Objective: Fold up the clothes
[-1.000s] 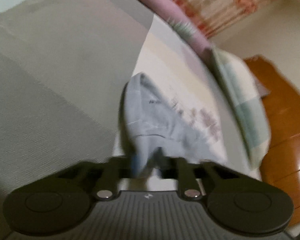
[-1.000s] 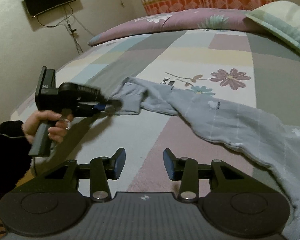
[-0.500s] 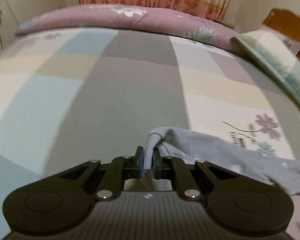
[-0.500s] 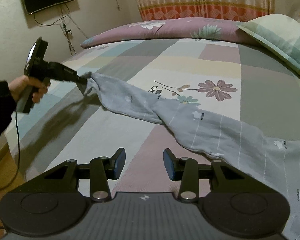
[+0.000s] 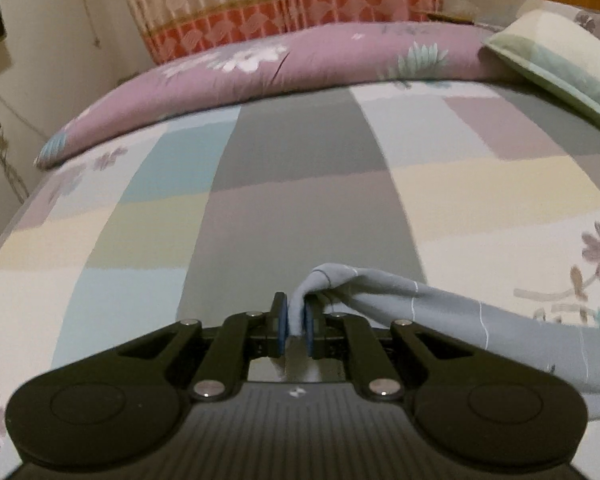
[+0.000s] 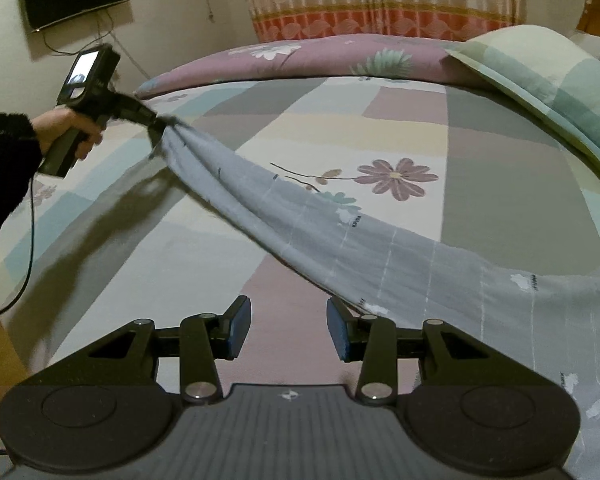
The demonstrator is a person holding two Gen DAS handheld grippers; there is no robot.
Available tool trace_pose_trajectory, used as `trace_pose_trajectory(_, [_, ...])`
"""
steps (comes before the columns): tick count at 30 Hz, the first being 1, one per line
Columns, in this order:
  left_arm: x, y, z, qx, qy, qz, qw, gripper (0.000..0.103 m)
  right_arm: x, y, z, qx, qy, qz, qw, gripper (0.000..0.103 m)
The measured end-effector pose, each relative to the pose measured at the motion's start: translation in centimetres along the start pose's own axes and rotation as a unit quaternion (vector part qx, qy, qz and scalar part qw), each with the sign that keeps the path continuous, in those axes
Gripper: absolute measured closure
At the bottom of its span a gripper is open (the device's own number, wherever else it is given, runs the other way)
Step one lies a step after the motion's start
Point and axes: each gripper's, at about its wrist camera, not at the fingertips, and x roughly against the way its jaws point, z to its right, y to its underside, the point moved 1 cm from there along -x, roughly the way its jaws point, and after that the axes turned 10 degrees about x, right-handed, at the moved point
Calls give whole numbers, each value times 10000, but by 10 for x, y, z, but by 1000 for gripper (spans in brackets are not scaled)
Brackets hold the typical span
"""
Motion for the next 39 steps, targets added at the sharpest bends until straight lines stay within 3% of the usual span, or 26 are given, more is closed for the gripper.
trace_pose_trajectory(6, [-21, -5, 12, -13, -189, -180, 9997, 82, 1, 3, 5, -34, 52, -57, 10000, 56])
trace_pose_trajectory(12, [-20, -10, -14, 451, -620, -111, 9970, 75, -1, 2, 7, -65, -56, -52, 9999, 54])
trace_pose_trajectory(14, [-15, -13, -28, 899, -446, -147, 9948, 74, -1, 1, 7, -70, -103, -23, 9999, 53])
trace_pose_trajectory(18, [-17, 4, -31, 1440, 356, -691, 9865, 67, -6, 0, 6, -119, -197, -19, 9997, 53])
trace_pose_trajectory(22, [-37, 37, -23, 2044, 949, -1394, 9642, 67, -7, -2, 3, -99, -254, -20, 9996, 53])
trace_pose_trajectory(24, [-44, 49, -20, 2233, 991, -1463, 9586, 67, -6, -4, 2, -3, -232, -21, 9997, 53])
trace_pose_trajectory(27, [-46, 55, -20, 2586, 1003, -1137, 9540, 66, -1, -5, 4, 2, -170, 52, 9998, 52])
trace_pose_trajectory(28, [-46, 56, -19, 2633, 946, -1056, 9542, 69, 0, -5, 5, -40, -176, 56, 9998, 52])
trace_pose_trajectory(29, [-45, 56, -15, 2497, 792, -938, 9605, 74, 0, -4, 5, -31, -155, 41, 9999, 52])
trace_pose_trajectory(30, [-45, 56, -11, 2340, 634, -839, 9665, 91, 0, -3, 6, -21, -134, 26, 9999, 52])
trace_pose_trajectory(32, [-40, 59, -6, 2109, 468, -749, 9735, 92, 1, -1, 6, 39, -83, -6, 10000, 52])
trace_pose_trajectory(35, [-30, 63, -14, 2087, 333, -745, 9746, 93, 4, 4, 10, 189, 24, -76, 9998, 52])
trace_pose_trajectory(39, [-17, 68, -25, 2020, 321, -962, 9741, 83, 13, 9, 36, 223, 320, -181, 9991, 54])
